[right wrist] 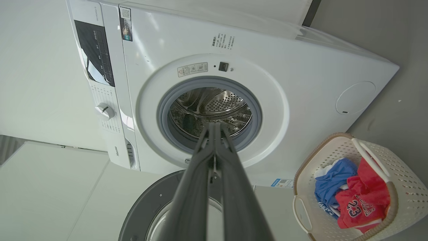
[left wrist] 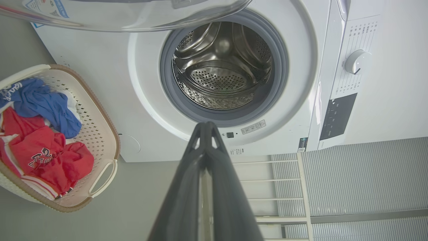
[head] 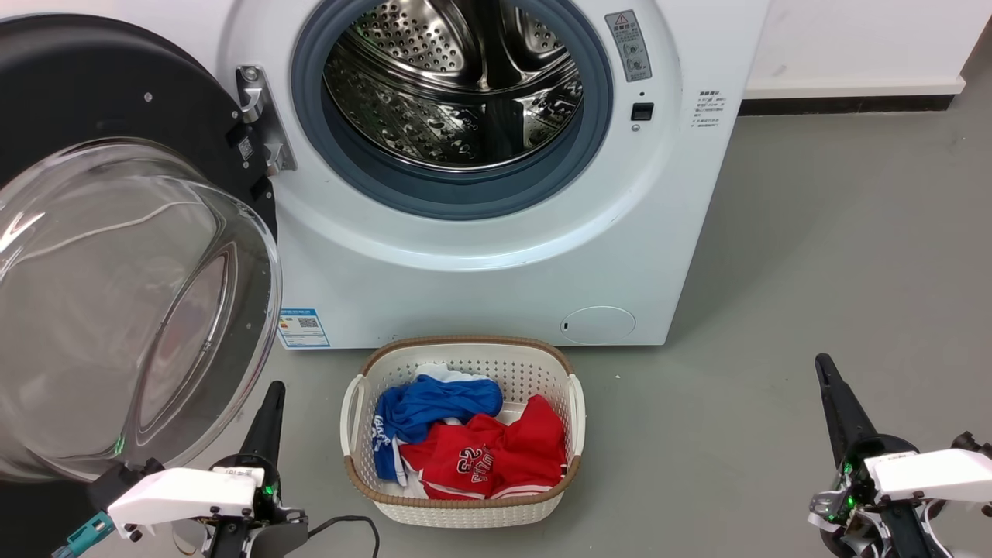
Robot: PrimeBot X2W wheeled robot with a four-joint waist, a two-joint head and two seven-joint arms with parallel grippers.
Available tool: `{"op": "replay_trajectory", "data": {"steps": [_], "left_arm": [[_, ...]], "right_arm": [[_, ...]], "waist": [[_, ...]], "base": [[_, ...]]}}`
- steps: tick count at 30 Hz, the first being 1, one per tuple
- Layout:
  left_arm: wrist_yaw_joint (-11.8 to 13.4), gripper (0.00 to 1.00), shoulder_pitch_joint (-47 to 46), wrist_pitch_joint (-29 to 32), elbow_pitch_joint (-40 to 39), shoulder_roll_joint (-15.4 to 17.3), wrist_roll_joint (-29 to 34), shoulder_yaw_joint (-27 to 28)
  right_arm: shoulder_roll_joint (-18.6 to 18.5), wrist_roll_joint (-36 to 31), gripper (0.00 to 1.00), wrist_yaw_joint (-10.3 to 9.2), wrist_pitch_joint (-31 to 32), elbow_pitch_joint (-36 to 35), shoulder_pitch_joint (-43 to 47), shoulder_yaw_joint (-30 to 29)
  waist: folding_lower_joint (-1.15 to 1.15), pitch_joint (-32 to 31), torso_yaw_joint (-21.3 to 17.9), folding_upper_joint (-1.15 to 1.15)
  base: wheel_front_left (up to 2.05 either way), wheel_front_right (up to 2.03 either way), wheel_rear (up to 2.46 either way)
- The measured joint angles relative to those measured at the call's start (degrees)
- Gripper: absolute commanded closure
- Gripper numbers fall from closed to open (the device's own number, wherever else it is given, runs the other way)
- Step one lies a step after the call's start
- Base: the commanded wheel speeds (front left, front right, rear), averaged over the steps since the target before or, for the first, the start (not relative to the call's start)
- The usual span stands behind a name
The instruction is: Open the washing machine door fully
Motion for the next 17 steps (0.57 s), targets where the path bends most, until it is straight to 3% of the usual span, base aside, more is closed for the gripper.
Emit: {"op": "replay_trajectory", "data": {"steps": [17], "left_arm": [[-2.05,1.00,-0.90,2.01,0.47,-1.27,-6.22,2.18]], "right_arm": [[0.09,8.28,1.00,0.00,1.03,0.80,-0.82,-0.73]], "waist": [[0.00,0.14,0.74,0.00]], "base": [[0.00,0.00,0.00]]}}
